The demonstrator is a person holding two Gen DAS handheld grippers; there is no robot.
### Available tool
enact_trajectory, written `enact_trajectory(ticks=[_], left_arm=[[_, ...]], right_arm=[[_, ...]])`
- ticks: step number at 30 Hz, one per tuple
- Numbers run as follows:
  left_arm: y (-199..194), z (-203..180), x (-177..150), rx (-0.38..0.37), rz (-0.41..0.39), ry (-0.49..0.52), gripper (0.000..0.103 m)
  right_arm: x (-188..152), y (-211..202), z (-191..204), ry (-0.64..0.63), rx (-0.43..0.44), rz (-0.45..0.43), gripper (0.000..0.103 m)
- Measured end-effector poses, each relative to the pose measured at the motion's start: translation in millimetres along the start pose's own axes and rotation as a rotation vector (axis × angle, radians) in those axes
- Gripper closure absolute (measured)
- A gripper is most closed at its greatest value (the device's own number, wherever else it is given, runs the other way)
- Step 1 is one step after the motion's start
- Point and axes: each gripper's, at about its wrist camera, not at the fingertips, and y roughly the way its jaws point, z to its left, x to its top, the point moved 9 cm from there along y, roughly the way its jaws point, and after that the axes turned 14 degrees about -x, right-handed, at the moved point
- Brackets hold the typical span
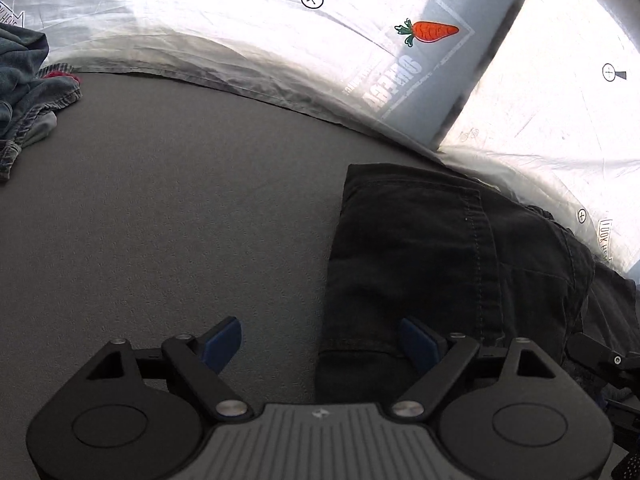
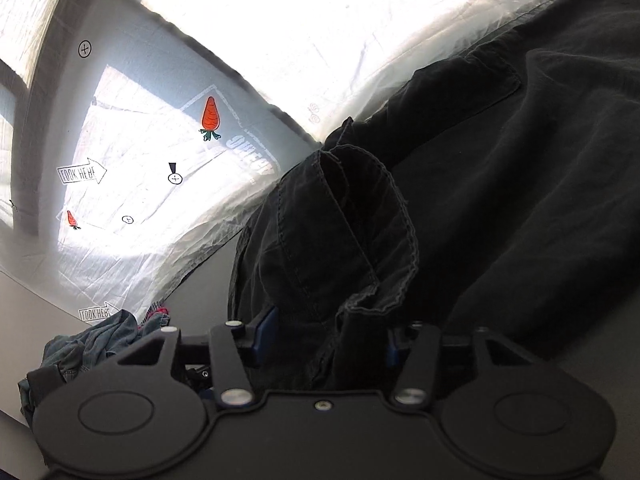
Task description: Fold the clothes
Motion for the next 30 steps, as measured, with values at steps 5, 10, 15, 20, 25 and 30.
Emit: enact_trajectory(ticks=[5,10,15,20,25,30], left_arm=[[-12,-12,13,0.072,-0.019,0.014,0.016],[-38,-56,26,0.051,-0.097,0.096,0.016],[-28,-98,14,0.051,-0.103,0.168,0.016],[10,-109,-16,0.116,0.002,0.188,0.016],[24,-103,-37,0.184,0.033,0.212,0.016],[23,-94,-37,0.201,0.036,0.158,0.01]], right_arm=[[27,-17,19,-0.088,0.027,-0.075,0.092],[84,-84,35,-0.216,0.127,-0.28,0.093],[136,-115,-38,-0.034,0.099,-0.353,0.092],[108,-48,-133,-0.031,-0.208,-0.112,0.079],[78,-35,-167,0.02,-0.275,-0.071,0.068],[91,-66,-129,-0.145,-0.318,-0.28,0.068]])
